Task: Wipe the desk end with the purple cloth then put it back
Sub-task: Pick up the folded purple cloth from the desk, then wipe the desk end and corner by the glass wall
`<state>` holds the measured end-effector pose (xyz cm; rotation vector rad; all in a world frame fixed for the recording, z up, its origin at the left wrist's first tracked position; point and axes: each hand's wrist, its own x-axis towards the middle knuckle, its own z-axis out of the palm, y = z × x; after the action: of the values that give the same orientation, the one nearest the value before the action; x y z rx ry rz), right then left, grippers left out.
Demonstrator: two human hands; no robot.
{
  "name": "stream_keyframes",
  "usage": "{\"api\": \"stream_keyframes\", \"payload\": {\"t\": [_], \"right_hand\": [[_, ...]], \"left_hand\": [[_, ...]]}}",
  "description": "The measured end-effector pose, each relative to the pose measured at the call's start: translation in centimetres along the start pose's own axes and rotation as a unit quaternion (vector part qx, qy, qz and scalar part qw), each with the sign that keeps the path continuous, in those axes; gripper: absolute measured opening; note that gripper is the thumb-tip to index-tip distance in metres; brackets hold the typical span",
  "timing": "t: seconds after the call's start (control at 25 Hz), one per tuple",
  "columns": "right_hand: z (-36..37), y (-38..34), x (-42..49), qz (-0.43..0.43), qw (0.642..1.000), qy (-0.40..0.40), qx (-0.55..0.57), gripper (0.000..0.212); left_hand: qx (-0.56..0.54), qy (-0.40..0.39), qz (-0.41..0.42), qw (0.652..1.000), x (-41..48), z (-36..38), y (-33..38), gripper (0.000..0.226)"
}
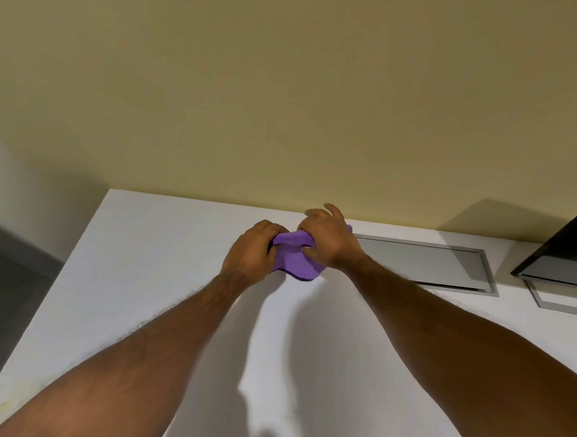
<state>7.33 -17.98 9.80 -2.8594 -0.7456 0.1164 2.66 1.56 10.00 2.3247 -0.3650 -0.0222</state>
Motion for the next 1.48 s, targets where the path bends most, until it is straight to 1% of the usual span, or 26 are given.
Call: {"api": "stream_keyframes", "payload": {"t": [0.08, 0.12, 0.16, 0.24, 0.32, 0.36, 0.44, 0.48, 0.56, 0.6, 0.64, 0.68, 0.76, 0.8, 0.84, 0.92, 0.96, 1.0, 1.08, 1.24, 1.32, 1.4, 1.44, 1.48], "right_hand": [[-0.2, -1.2, -0.4, 0.049, 0.998, 0.017, 0.033, 0.016], [-0.2, -1.8, -0.8, 0.08, 0.993, 0.033, 0.085, 0.013], [-0.1, -2.7, -1.1, 0.114, 0.98, 0.045, 0.155, 0.012], [0.0, -4.1, -1.6, 0.167, 0.942, 0.051, 0.285, 0.014], [0.1, -6.4, -2.0, 0.185, 0.913, 0.062, 0.358, 0.016], [0.2, -7.7, -2.3, 0.193, 0.897, 0.068, 0.391, 0.017], [0.4, -10.3, -2.7, 0.213, 0.854, 0.085, 0.466, 0.019], [0.5, -11.7, -2.8, 0.225, 0.827, 0.094, 0.506, 0.021], [0.8, -15.0, -3.4, 0.25, 0.759, 0.104, 0.592, 0.031], [0.8, -16.0, -3.7, 0.259, 0.722, 0.106, 0.632, 0.034], [1.1, -17.7, -4.2, 0.259, 0.694, 0.101, 0.664, 0.034], [1.7, -19.4, -4.7, 0.255, 0.68, 0.088, 0.681, 0.033], [2.9, -22.6, -5.7, 0.249, 0.684, 0.056, 0.683, 0.031], [3.5, -24.3, -6.0, 0.243, 0.698, 0.045, 0.672, 0.031], [4.1, -25.9, -6.3, 0.231, 0.723, 0.039, 0.65, 0.03], [5.4, -29.5, -6.6, 0.194, 0.783, 0.042, 0.59, 0.023], [6.0, -31.0, -6.8, 0.187, 0.806, 0.05, 0.56, 0.023], [6.6, -32.4, -6.9, 0.19, 0.82, 0.062, 0.537, 0.026], [8.1, -35.4, -7.3, 0.192, 0.835, 0.058, 0.513, 0.033], [10.5, -39.6, -7.9, 0.181, 0.856, -0.021, 0.483, 0.033], [11.4, -41.5, -7.6, 0.199, 0.85, -0.084, 0.48, 0.032], [12.1, -42.8, -7.1, 0.208, 0.836, -0.143, 0.487, 0.041], [12.4, -43.2, -6.7, 0.203, 0.842, -0.16, 0.474, 0.046], [12.9, -43.5, -6.1, 0.191, 0.857, -0.168, 0.449, 0.049]], "left_hand": [[-0.014, 0.018, -0.022, 0.999, -1.6, -2.0, -0.7, 0.028], [-0.023, 0.033, -0.036, 0.999, -2.5, -3.0, -1.1, 0.028], [-0.034, 0.052, -0.052, 0.997, -3.6, -4.0, -1.7, 0.028], [-0.059, 0.106, -0.083, 0.989, -5.4, -5.4, -2.7, 0.03], [-0.086, 0.167, -0.115, 0.975, -7.7, -6.7, -3.7, 0.029], [-0.102, 0.182, -0.136, 0.969, -8.8, -7.3, -4.1, 0.029], [-0.138, 0.198, -0.163, 0.957, -11.4, -8.5, -4.6, 0.032], [-0.158, 0.207, -0.168, 0.951, -13.0, -9.2, -4.7, 0.027], [-0.189, 0.221, -0.164, 0.943, -16.4, -10.7, -4.6, 0.011], [-0.197, 0.223, -0.161, 0.941, -17.4, -11.1, -4.3, 0.015], [-0.203, 0.226, -0.166, 0.938, -18.9, -11.8, -4.3, 0.016], [-0.21, 0.234, -0.176, 0.933, -20.5, -12.5, -4.5, 0.015], [-0.224, 0.253, -0.193, 0.921, -23.5, -13.5, -5.3, 0.01], [-0.229, 0.262, -0.202, 0.916, -25.1, -13.9, -6.0, 0.009], [-0.23, 0.268, -0.214, 0.911, -26.7, -14.3, -6.6, 0.01], [-0.238, 0.278, -0.242, 0.898, -30.2, -14.9, -7.9, 0.012], [-0.244, 0.283, -0.255, 0.892, -31.7, -15.1, -8.4, 0.014], [-0.247, 0.286, -0.267, 0.886, -33.1, -15.2, -8.8, 0.015], [-0.255, 0.289, -0.295, 0.875, -36.2, -15.5, -9.8, 0.019], [-0.292, 0.296, -0.362, 0.834, -41.0, -15.2, -12.5, 0.023], [-0.321, 0.308, -0.401, 0.801, -43.3, -15.1, -14.2, 0.03], [-0.349, 0.306, -0.446, 0.766, -45.0, -14.6, -15.8, 0.032], [-0.364, 0.3, -0.462, 0.751, -45.6, -14.3, -16.5, 0.031], [-0.374, 0.288, -0.476, 0.742, -46.0, -14.0, -17.2, 0.031]]}}
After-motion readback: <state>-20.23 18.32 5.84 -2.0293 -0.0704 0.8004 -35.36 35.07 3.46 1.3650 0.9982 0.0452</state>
